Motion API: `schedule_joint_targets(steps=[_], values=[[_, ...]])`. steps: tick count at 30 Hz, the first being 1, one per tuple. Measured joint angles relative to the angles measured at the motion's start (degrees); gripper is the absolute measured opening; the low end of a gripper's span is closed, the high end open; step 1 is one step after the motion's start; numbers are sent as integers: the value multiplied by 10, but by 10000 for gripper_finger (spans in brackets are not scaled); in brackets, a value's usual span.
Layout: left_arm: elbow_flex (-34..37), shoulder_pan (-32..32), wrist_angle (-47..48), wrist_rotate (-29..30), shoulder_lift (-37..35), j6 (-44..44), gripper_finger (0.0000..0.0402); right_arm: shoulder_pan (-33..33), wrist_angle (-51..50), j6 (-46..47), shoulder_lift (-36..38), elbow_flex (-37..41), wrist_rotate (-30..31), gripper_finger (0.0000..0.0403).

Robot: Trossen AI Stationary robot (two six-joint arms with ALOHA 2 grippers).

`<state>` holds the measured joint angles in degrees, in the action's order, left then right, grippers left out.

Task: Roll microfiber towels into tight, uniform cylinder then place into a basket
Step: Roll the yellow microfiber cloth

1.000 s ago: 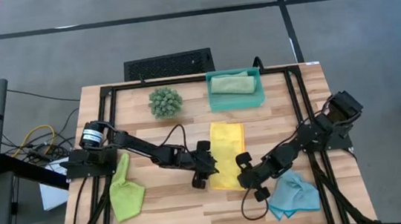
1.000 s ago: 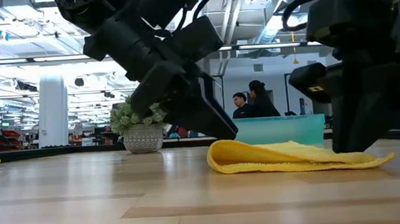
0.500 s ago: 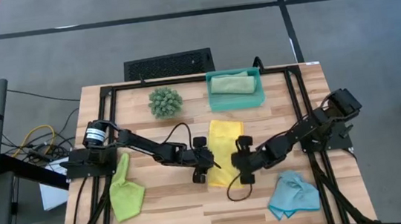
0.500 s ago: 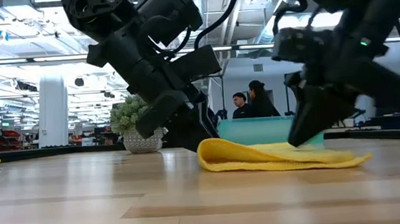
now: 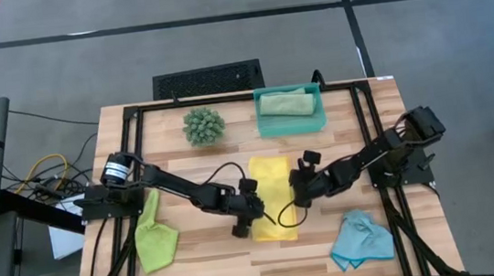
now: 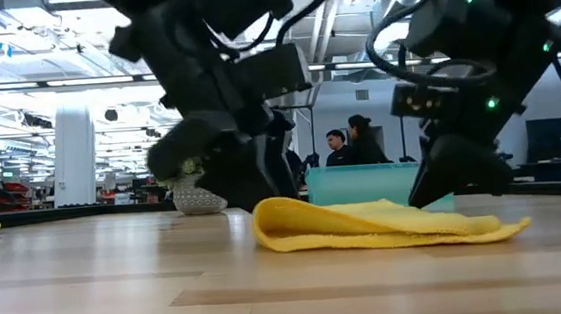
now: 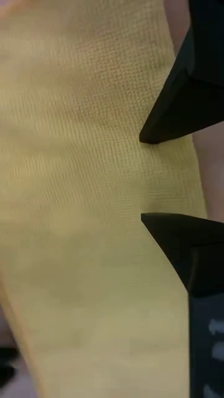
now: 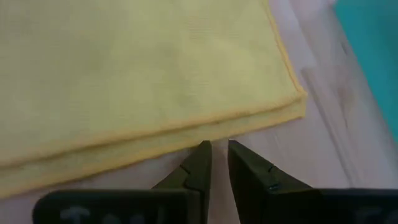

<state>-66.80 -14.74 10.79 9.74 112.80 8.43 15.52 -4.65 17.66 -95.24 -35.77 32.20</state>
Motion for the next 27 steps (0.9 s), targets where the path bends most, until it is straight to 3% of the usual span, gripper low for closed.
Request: schedule_joint_targets(steps=[3,8,19,27], values=[[-16,-16,-2,37,1,18,190,-14,84,-36,0,23,-22,76],[-29,-32,15,111,-3,21,190,-14,97,-45,21,25,-21,76],[7,-16,-21,101,-7,43,190,98,148,-72,60,25,-24,76],[66,17,-151,91,-7,34,190,120,255,-97,-5,24,-27,79]])
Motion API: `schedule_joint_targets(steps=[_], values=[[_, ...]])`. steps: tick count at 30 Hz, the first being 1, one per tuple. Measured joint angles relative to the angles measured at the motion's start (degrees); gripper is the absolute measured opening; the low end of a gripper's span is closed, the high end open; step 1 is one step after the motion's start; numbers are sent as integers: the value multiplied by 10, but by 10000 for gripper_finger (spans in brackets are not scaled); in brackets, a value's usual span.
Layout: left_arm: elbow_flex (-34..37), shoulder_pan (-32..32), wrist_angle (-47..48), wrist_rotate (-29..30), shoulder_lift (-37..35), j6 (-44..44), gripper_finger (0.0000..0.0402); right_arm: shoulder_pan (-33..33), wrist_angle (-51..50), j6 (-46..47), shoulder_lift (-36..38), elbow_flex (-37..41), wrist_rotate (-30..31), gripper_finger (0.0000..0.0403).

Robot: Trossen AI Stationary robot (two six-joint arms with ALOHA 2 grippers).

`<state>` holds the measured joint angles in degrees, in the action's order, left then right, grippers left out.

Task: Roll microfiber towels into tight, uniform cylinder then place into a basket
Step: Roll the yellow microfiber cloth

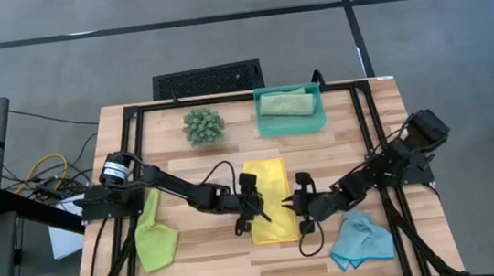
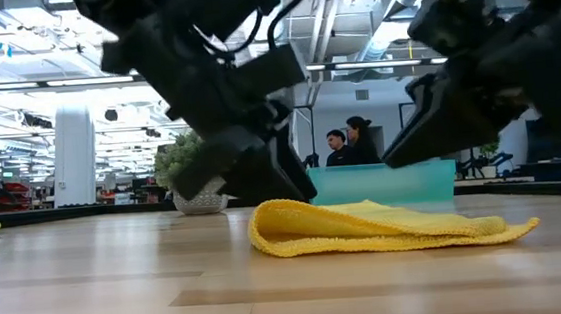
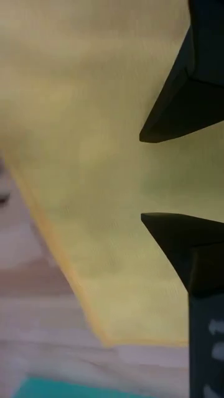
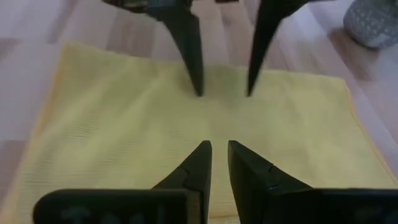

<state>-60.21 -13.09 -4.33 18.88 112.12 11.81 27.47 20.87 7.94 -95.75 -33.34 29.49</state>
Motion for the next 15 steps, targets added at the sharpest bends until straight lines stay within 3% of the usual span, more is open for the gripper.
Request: schedule_joint_targets(steps=[6,12,15], values=[[8,20,-9,26,0,-53,190,-25,54,0,-30,0,-85,119],[8,18,14,125,-21,-97,190,-50,43,9,-29,0,-67,168],[8,13,50,135,-50,-115,190,-70,15,44,-29,0,-57,178]])
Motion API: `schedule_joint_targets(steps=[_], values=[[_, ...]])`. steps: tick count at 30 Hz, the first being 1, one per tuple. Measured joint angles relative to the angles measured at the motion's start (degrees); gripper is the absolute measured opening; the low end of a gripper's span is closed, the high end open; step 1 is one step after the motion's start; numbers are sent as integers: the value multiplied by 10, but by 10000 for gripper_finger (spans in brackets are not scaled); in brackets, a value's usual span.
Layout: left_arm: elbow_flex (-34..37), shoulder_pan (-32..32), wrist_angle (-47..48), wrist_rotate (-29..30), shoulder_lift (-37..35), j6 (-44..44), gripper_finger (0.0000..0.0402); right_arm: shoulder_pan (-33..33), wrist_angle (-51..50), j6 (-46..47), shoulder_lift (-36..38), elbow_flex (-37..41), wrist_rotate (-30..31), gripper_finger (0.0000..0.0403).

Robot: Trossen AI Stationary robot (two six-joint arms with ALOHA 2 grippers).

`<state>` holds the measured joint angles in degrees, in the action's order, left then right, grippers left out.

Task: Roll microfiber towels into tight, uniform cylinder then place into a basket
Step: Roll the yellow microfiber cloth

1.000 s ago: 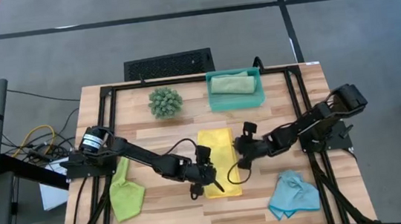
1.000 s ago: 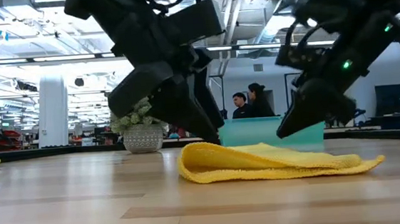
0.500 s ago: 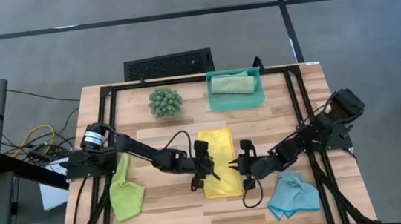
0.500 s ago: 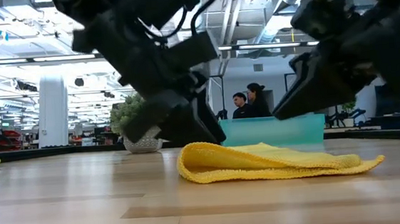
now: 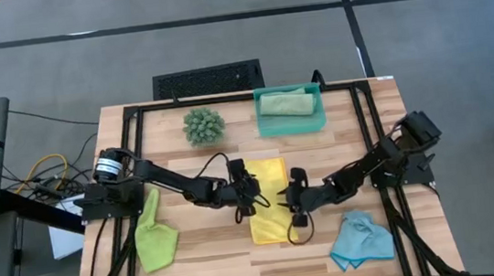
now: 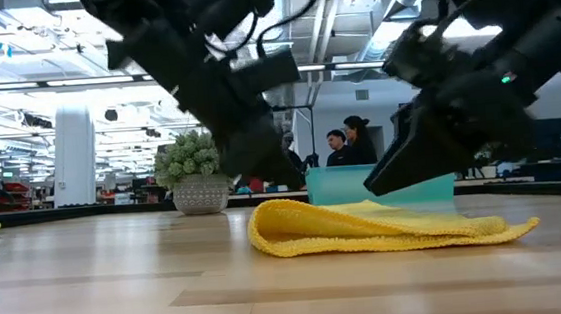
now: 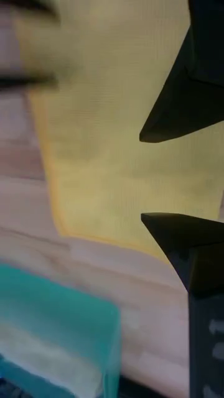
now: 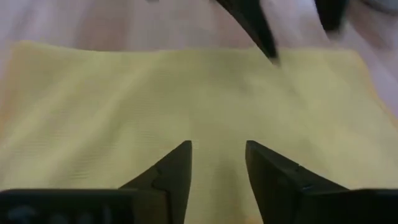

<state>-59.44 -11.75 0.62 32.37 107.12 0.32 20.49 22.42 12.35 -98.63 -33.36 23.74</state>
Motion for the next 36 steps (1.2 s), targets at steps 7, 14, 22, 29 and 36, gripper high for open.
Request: schedule_joint_targets(steps=[7,14,22,29,36], values=[[78,1,-53,-32,-79,0,190,-19,-35,61,0,0,49,164],[245,31,-395,-288,-99,-1,190,0,-16,10,1,0,42,134],[175,-70,-425,-335,-20,-6,182,40,76,-71,1,0,-48,113],[20,-138,-157,-256,69,0,129,34,88,-3,-2,0,-42,96],[-12,-146,-101,-315,76,-21,88,27,78,74,-46,0,11,76]])
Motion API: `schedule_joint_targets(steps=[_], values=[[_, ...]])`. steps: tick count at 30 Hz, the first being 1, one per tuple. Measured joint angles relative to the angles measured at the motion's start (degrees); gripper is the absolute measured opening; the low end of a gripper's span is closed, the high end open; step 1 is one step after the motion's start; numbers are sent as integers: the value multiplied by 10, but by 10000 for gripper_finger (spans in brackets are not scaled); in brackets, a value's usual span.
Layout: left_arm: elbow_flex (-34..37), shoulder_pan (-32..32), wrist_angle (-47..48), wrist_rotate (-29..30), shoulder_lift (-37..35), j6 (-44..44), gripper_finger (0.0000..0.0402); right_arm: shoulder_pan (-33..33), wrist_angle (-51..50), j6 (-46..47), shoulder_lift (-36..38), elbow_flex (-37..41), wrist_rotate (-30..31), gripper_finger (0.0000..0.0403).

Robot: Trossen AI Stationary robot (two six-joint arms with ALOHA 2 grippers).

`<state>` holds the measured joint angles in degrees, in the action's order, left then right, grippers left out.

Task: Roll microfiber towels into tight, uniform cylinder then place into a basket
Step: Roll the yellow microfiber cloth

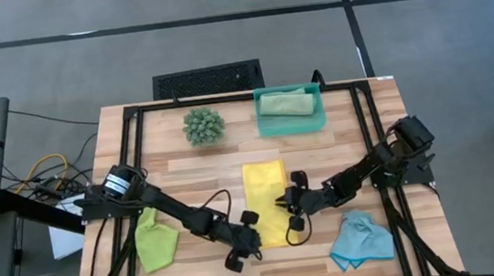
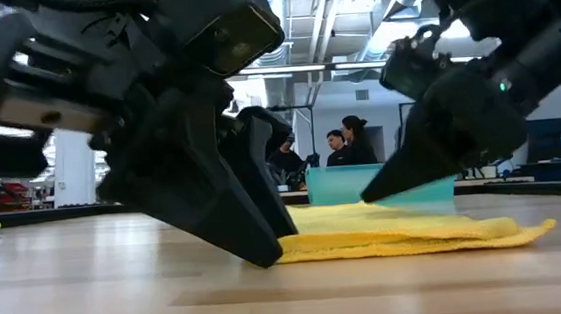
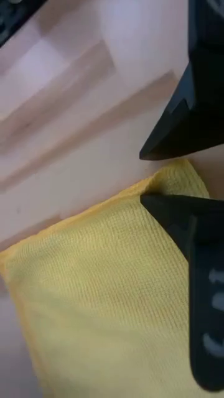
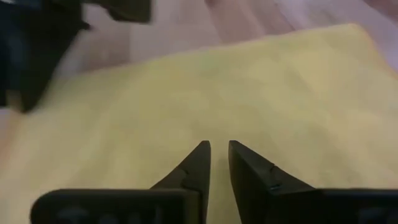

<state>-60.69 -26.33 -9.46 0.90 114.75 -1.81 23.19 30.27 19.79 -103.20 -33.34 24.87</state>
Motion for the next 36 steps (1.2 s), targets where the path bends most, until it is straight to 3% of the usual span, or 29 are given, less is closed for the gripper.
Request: schedule_joint_targets(steps=[7,13,20,26,36], values=[[0,-32,3,45,-12,14,72,26,-2,-8,52,0,7,67],[0,-29,-3,61,-12,22,71,71,19,-54,74,0,-66,85],[0,-14,-5,65,-12,3,71,96,59,-74,15,-27,-130,146],[0,-18,-5,123,-12,-29,71,122,50,-128,-45,-84,-148,189],[10,1,-6,245,-12,-116,71,131,-36,-143,-122,-168,-146,192]])
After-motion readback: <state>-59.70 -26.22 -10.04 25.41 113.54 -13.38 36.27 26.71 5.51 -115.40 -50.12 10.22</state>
